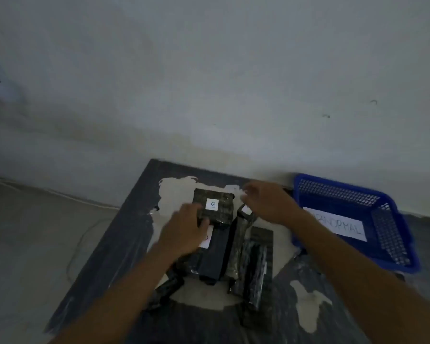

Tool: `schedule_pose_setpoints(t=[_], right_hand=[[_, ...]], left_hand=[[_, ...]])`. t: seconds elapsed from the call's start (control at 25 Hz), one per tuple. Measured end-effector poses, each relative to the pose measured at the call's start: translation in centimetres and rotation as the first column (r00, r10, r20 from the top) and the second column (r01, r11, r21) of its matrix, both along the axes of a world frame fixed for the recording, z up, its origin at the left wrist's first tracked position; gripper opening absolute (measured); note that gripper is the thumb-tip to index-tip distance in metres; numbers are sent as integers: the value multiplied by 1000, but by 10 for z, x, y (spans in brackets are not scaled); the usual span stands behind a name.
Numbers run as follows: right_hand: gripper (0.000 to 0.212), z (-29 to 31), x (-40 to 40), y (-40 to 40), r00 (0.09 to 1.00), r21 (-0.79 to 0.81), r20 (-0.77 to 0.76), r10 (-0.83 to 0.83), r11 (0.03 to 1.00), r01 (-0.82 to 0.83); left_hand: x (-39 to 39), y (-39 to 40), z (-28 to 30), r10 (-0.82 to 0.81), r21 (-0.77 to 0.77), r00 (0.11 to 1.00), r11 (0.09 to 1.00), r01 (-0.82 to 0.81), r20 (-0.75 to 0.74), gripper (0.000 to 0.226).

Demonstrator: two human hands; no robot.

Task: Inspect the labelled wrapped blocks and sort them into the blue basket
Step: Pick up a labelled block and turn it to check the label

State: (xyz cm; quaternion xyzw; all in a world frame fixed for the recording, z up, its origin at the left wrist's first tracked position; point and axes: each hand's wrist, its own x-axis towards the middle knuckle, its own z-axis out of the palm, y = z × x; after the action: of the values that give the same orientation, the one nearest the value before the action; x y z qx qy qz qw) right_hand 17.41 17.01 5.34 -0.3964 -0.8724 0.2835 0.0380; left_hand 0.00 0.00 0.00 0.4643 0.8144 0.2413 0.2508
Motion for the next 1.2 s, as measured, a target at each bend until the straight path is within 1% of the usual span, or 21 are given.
schedule_pose_setpoints(t=[0.04,0.12,0.2,0.28,0.44,0.52,0.6,0.64,0.76,0.84,0.88,0.96,1.0,1.08,1.12,1.2], right_hand=[[41,-12,-5,-2,1000,-41,14,-17,999,18],[45,-38,-15,-7,998,-54,58,-30,998,34],[54,-61,-25,-17,994,-30,106,-34,999,37],[64,-75,-39,-19,995,-1,95,-41,999,42],[80,-94,-59,-22,990,13,127,-54,999,53],[86,-99,-65,-18,988,-13,147,-43,999,46],[91,-101,-68,-11,983,-72,180,-21,997,34],[93,-101,-70,-7,979,-86,203,-4,996,22],[98,-96,-78,2,967,-88,251,53,996,-31],[104,-86,-82,6,956,-98,287,62,995,-35],[105,-81,-83,7,949,-111,308,62,993,-28],[98,-76,-81,8,941,-112,331,67,993,-31],[95,-76,-78,8,949,-105,309,62,994,-31],[93,-76,-65,6,984,-148,175,19,989,7],[91,-74,-56,5,997,-224,75,-27,974,43],[84,-72,-35,3,979,-449,-116,-166,888,98]], left_hand=[[8,-5,-16,-13,-65,1000,998,13,-7,48],[23,-13,-55,-1,-70,997,998,-5,-77,58],[41,-21,-83,-11,-80,991,997,1,-131,69],[48,-22,-98,-22,-103,978,995,0,-208,73],[54,-23,-106,-53,-89,951,996,26,-305,73],[53,-21,-108,-59,-100,947,995,28,-316,74],[53,-20,-108,-58,-123,946,992,20,-319,74],[52,-19,-107,-61,-137,951,990,20,-303,74],[52,-20,-107,-62,-139,949,990,19,-310,73],[53,-20,-107,-64,-139,945,990,19,-322,73],[53,-20,-108,-60,-135,941,991,16,-332,73],[54,-20,-109,-45,-133,936,991,-2,-349,74],[54,-19,-110,-37,-133,934,991,-11,-355,74],[56,-19,-111,-28,-135,928,991,-24,-372,73],[57,-19,-111,-20,-135,925,990,-34,-379,72],[58,-19,-115,14,-128,923,990,-68,-385,72]])
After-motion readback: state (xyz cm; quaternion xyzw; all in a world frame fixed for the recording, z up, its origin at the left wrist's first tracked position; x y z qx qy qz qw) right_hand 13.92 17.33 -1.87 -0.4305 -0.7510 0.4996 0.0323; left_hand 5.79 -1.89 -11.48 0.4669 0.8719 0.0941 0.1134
